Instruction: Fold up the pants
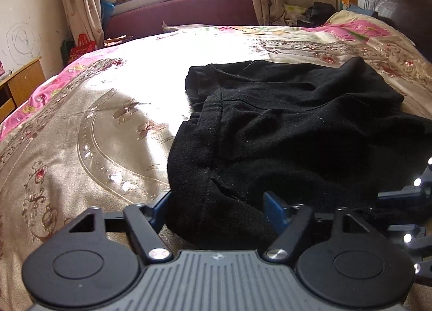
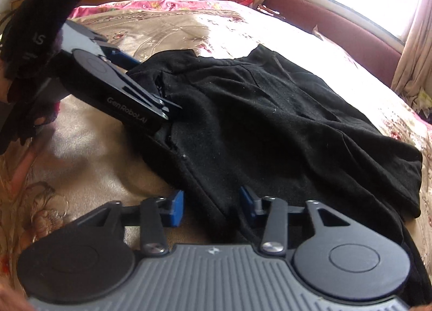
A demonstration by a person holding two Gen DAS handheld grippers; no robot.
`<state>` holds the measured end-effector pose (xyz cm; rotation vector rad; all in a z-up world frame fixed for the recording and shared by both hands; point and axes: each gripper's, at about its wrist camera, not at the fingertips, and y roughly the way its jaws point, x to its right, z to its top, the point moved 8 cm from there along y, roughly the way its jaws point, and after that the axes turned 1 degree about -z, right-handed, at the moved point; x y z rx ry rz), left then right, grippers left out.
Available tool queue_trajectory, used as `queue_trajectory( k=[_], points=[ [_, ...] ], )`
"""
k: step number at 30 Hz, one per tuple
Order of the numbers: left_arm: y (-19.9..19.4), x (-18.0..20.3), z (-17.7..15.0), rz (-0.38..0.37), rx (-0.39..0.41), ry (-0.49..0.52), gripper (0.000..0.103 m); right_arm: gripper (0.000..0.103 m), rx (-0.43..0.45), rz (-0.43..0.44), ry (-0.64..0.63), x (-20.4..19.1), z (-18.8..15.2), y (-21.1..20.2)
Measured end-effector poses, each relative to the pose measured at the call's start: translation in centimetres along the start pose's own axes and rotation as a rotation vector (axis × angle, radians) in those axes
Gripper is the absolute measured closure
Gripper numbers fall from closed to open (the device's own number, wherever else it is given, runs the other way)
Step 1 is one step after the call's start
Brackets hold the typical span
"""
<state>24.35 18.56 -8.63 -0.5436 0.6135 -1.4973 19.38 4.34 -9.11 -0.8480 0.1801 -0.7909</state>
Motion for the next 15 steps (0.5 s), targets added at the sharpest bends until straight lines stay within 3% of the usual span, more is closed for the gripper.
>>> queue_trajectory(
  k=[1, 4, 8, 11, 15],
  points=[
    [0.0, -0.5, -0.1, -0.008, -0.014, -0.025, 0.044, 0.085, -0.008, 0.001, 0.026, 0.0, 0.1, 0.2],
    [-0.5, -1.4, -0.2, -0.069, -0.007, -0.066, 0.05, 0.09, -0.018, -0.015, 0.022, -0.7, 0.4, 0.3],
    [-2.1, -2.9, -0.2, -0.066, 0.017, -0.079, 0.063, 0.093, -0.004, 0.031, 0.013, -2.5, 1.0, -0.7],
    [-3.6, -4.6, -0.8, -0.047, 0.012, -0.073, 0.063, 0.094, 0.001, 0.103, -0.001, -4.7, 1.3, -1.4],
    [-5.1, -6.5, -2.7, 0.045, -0.023, -0.032, 0.063, 0.091, 0.022, 0.177, 0.014, -7.8, 1.8, -1.6]
  ],
)
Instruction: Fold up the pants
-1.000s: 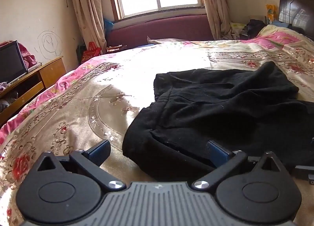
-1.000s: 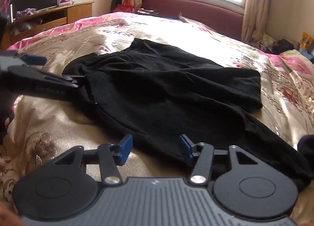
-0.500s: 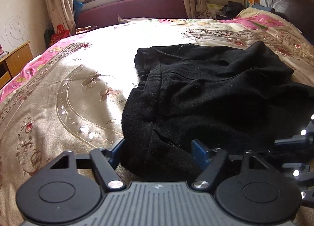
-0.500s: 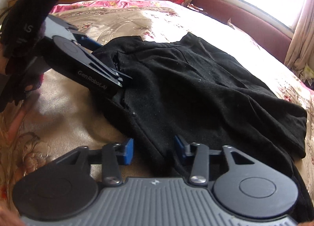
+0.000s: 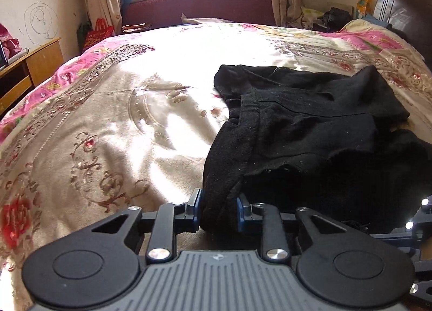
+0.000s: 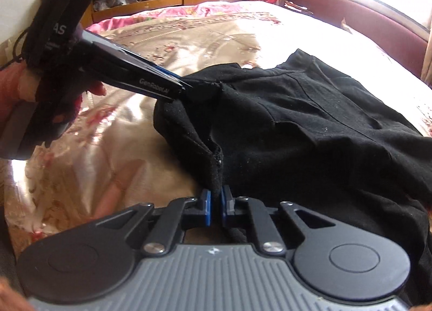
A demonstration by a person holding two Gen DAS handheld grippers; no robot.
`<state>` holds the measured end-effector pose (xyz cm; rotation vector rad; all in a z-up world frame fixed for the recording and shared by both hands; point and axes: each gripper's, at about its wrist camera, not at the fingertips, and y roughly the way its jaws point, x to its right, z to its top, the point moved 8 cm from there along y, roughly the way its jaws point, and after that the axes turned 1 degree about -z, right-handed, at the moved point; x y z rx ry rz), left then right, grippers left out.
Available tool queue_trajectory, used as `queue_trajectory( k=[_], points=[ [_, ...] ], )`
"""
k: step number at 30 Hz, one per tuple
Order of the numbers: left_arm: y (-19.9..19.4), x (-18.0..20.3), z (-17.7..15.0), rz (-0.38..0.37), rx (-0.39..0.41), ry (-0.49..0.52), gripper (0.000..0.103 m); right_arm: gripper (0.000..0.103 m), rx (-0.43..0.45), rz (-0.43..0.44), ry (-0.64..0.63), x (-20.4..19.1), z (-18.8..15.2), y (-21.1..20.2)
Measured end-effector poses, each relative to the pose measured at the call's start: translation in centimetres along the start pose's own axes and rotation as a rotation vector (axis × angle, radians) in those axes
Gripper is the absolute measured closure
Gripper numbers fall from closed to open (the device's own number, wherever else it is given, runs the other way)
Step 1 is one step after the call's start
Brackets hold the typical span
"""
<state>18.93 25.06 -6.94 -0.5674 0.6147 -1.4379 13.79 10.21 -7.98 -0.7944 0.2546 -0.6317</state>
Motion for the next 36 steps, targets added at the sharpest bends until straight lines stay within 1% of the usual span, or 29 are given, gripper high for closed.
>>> queue_trajectory(
  k=[2, 3, 5, 7, 10, 12, 14, 17, 19, 20, 21, 22, 23, 24, 25, 27, 29, 31, 32, 33, 34, 35, 36],
  points=[
    [-0.5, -0.6, -0.9, 0.023, -0.017, 0.002, 0.061, 0.09, -0.001, -0.006, 0.025, -0.2, 0.1, 0.4],
    [-0.9, -0.7, -1.0, 0.028, -0.017, -0.004, 0.061, 0.087, 0.013, -0.005, 0.045, 0.0, 0.3, 0.1],
    [-1.9, -0.3, -0.8, 0.045, -0.008, 0.001, 0.058, 0.083, 0.052, 0.023, 0.103, 0.9, 0.3, -1.5],
    [-3.2, 0.9, -0.1, 0.077, 0.025, 0.055, 0.058, 0.079, 0.087, 0.022, 0.157, 2.1, 0.0, -3.8],
    [-4.9, 3.3, 1.0, 0.092, 0.063, 0.149, 0.056, 0.078, 0.134, -0.05, 0.212, 5.3, -1.8, -7.8],
    [-5.8, 5.1, 1.8, 0.083, 0.079, 0.185, 0.056, 0.075, 0.15, -0.127, 0.292, 8.4, -3.9, -11.3],
    [-6.8, 7.6, 2.7, 0.031, 0.097, 0.206, 0.056, 0.074, 0.156, -0.221, 0.395, 12.2, -6.6, -14.4],
    [-7.5, 14.4, 4.0, -0.099, 0.129, 0.306, 0.055, 0.07, 0.163, -0.415, 0.556, 17.9, -11.5, -19.0],
    [-7.5, 20.6, 4.5, -0.23, 0.139, 0.385, 0.055, 0.067, 0.178, -0.532, 0.667, 21.8, -14.9, -21.9],
    [-7.4, 23.6, 4.5, -0.292, 0.14, 0.421, 0.054, 0.063, 0.181, -0.582, 0.73, 23.9, -16.7, -23.2],
    [-7.2, 27.1, 4.5, -0.363, 0.14, 0.469, 0.054, 0.061, 0.193, -0.616, 0.789, 25.6, -18.2, -24.1],
    [-7.1, 30.1, 4.3, -0.418, 0.143, 0.517, 0.053, 0.058, 0.212, -0.633, 0.846, 27.2, -19.4, -25.0],
    [-7.0, 33.2, 4.1, -0.464, 0.15, 0.573, 0.052, 0.056, 0.229, -0.632, 0.893, 28.6, -20.6, -25.8],
    [-6.9, 35.8, 3.7, -0.5, 0.158, 0.625, 0.052, 0.055, 0.246, -0.612, 0.937, 30.2, -21.3, -26.0],
    [-6.7, 38.2, 3.3, -0.534, 0.166, 0.669, 0.052, 0.054, 0.263, -0.582, 0.978, 31.7, -21.8, -26.0],
    [-6.4, 42.3, 2.3, -0.591, 0.157, 0.725, 0.052, 0.046, 0.308, -0.507, 1.067, 34.0, -22.1, -25.6],
    [-6.3, 45.2, 1.4, -0.629, 0.151, 0.76, 0.052, 0.044, 0.326, -0.458, 1.11, 35.8, -22.0, -24.7],
    [-6.0, 46.7, 0.9, -0.634, 0.163, 0.771, 0.052, 0.042, 0.328, -0.444, 1.161, 37.5, -22.2, -23.6],
    [-5.7, 47.1, 0.8, -0.638, 0.162, 0.761, 0.051, 0.042, 0.332, -0.423, 1.185, 38.4, -22.5, -22.9],
    [-5.3, 47.7, 0.7, -0.636, 0.163, 0.755, 0.051, 0.042, 0.337, -0.413, 1.229, 39.3, -22.9, -22.2],
    [-4.9, 48.4, 0.7, -0.629, 0.167, 0.756, 0.051, 0.047, 0.329, -0.407, 1.271, 40.1, -23.4, -21.6],
    [-4.4, 48.8, 0.6, -0.62, 0.171, 0.762, 0.051, 0.074, 0.322, -0.394, 1.306, 40.7, -23.9, -21.1],
    [-3.8, 49.4, 0.6, -0.605, 0.171, 0.768, 0.051, 0.098, 0.318, -0.368, 1.357, 41.2, -24.6, -20.8]
  ],
)
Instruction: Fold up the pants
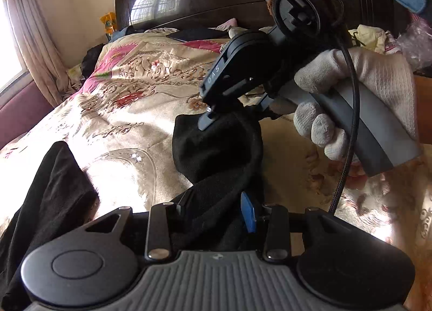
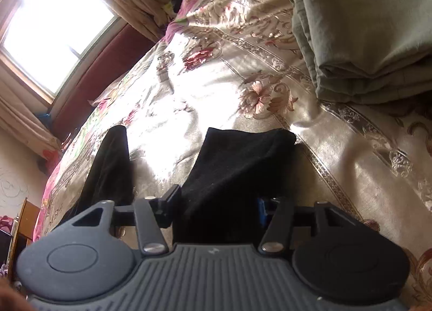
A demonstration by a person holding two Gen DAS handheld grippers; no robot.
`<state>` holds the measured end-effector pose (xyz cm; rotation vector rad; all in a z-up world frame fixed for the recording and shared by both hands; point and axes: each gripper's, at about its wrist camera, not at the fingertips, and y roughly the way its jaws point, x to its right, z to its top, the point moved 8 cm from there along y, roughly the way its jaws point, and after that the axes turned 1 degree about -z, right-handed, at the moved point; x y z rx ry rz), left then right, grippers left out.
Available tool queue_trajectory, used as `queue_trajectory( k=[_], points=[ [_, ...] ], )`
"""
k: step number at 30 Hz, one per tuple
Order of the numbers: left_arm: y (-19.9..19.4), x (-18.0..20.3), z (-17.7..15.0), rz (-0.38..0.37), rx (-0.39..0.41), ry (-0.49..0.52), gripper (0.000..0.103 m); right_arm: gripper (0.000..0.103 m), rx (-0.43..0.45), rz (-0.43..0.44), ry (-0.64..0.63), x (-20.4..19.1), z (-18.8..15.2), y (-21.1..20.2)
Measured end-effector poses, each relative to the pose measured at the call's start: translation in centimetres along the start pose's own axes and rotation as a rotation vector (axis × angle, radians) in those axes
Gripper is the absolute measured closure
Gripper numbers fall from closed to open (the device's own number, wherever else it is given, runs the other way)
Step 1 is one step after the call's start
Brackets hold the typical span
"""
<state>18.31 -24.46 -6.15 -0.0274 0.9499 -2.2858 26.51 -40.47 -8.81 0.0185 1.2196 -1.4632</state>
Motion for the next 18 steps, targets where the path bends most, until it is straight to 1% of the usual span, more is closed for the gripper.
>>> queue_trajectory(
  k=[1, 2, 3, 5, 6, 9, 11, 12, 13, 15, 16, 17, 18],
  points=[
    [0.7, 0.1, 0.0, 0.009, -0.014, 0.004, 0.051, 0.097, -0.007, 0.005, 0.039, 0.4, 0.0, -0.1],
    [1.1, 0.3, 0.0, 0.009, -0.028, 0.005, 0.053, 0.098, 0.009, 0.022, 0.055, 0.5, 0.1, -0.8],
    [1.3, 0.5, 0.1, 0.002, -0.034, 0.003, 0.055, 0.098, 0.048, 0.032, 0.032, 0.3, 0.3, -2.3],
    [0.9, 0.8, 0.6, -0.017, -0.025, 0.001, 0.064, 0.098, 0.127, 0.021, -0.05, -0.7, 0.5, -5.6],
    [0.4, 0.9, 1.0, -0.027, -0.008, 0.0, 0.064, 0.098, 0.177, 0.027, -0.091, -1.5, 0.6, -7.8],
    [-2.4, 1.2, 2.9, -0.068, 0.081, -0.013, 0.064, 0.098, 0.296, 0.067, -0.142, -3.6, 0.8, -13.8],
    [-3.9, 1.3, 4.3, -0.104, 0.134, -0.031, 0.064, 0.098, 0.369, 0.056, -0.182, -4.9, 1.0, -16.8],
    [-4.4, 1.2, 4.9, -0.113, 0.156, -0.035, 0.064, 0.098, 0.394, 0.025, -0.211, -5.5, 1.0, -17.7],
    [-4.6, 1.0, 5.4, -0.115, 0.171, -0.036, 0.064, 0.097, 0.429, -0.031, -0.25, -6.2, 1.2, -18.3],
    [-4.5, 0.2, 5.9, -0.1, 0.19, -0.036, 0.064, 0.095, 0.506, -0.139, -0.367, -7.7, 1.6, -18.2],
    [-3.9, -0.4, 6.2, -0.079, 0.184, -0.037, 0.064, 0.094, 0.528, -0.192, -0.42, -8.5, 1.9, -17.4],
    [-3.0, -1.2, 6.2, -0.057, 0.168, -0.046, 0.064, 0.092, 0.519, -0.269, -0.518, -9.5, 2.5, -15.5],
    [-2.3, -2.0, 5.9, -0.033, 0.148, -0.058, 0.064, 0.085, 0.516, -0.342, -0.608, -10.5, 3.2, -13.0]
  ],
)
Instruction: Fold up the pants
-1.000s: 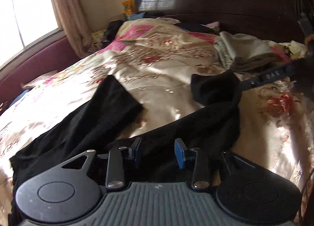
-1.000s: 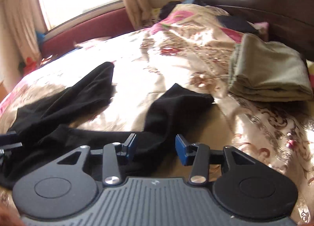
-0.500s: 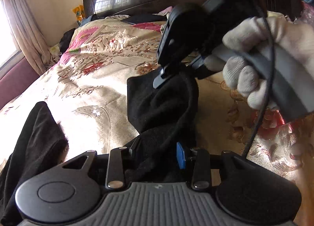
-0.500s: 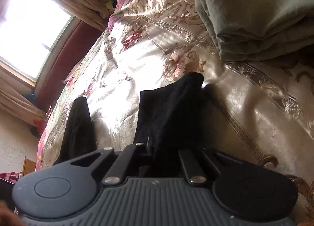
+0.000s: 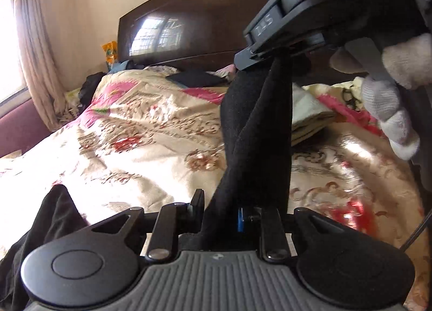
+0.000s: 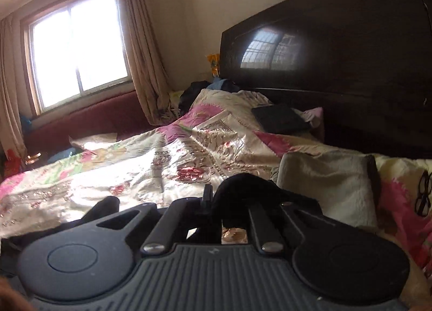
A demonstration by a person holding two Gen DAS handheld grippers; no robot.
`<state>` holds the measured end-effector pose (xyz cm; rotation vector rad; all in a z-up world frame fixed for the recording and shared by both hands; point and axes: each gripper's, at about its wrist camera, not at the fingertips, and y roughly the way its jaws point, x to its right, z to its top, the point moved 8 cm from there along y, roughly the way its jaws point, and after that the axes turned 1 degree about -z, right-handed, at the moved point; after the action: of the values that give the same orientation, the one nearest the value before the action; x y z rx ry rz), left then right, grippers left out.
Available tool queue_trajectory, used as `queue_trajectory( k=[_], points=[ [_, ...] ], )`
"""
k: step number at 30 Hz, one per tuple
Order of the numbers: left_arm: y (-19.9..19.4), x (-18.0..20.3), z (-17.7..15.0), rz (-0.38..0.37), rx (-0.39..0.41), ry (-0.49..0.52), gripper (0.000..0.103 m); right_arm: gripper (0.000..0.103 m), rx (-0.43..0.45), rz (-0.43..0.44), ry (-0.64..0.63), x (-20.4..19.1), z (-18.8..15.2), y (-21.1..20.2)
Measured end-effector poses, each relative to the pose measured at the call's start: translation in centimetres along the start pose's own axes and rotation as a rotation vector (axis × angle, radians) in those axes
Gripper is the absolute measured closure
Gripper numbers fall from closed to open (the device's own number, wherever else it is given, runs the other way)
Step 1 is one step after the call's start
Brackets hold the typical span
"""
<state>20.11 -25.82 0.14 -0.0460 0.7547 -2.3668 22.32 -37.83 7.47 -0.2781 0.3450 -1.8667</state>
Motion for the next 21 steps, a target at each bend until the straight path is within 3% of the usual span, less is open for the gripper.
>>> queue_trajectory(
  k=[2, 5, 7, 10, 15, 17, 21],
  points=[
    [2.1, -2.0, -1.3, 0.052, -0.083, -0.018, 0.063, 0.066, -0.003, -0.05, -0.103, -1.9, -0.4, 4.1],
    [2.4, -3.6, -3.5, 0.091, -0.149, -0.033, 0.062, 0.065, -0.11, -0.064, -0.164, -2.4, -2.5, 8.0],
    [1.5, -4.1, -4.5, 0.104, -0.149, -0.039, 0.055, 0.065, -0.148, -0.026, -0.13, -1.3, -4.0, 7.8],
    [0.3, -4.2, -6.3, 0.112, -0.156, -0.041, 0.05, 0.06, -0.18, -0.044, -0.074, 1.5, -6.3, 6.2],
    [-0.8, -2.4, -7.9, 0.073, -0.171, -0.041, 0.045, 0.058, -0.318, 0.014, 0.069, 4.2, -10.3, 5.7],
    [-0.6, -1.7, -8.0, 0.067, -0.169, -0.026, 0.037, 0.058, -0.351, 0.027, 0.131, 4.8, -11.1, 6.0],
    [0.1, -1.2, -8.7, 0.028, -0.214, -0.065, 0.037, 0.056, -0.434, 0.125, 0.28, 4.9, -12.5, 6.9]
  ],
)
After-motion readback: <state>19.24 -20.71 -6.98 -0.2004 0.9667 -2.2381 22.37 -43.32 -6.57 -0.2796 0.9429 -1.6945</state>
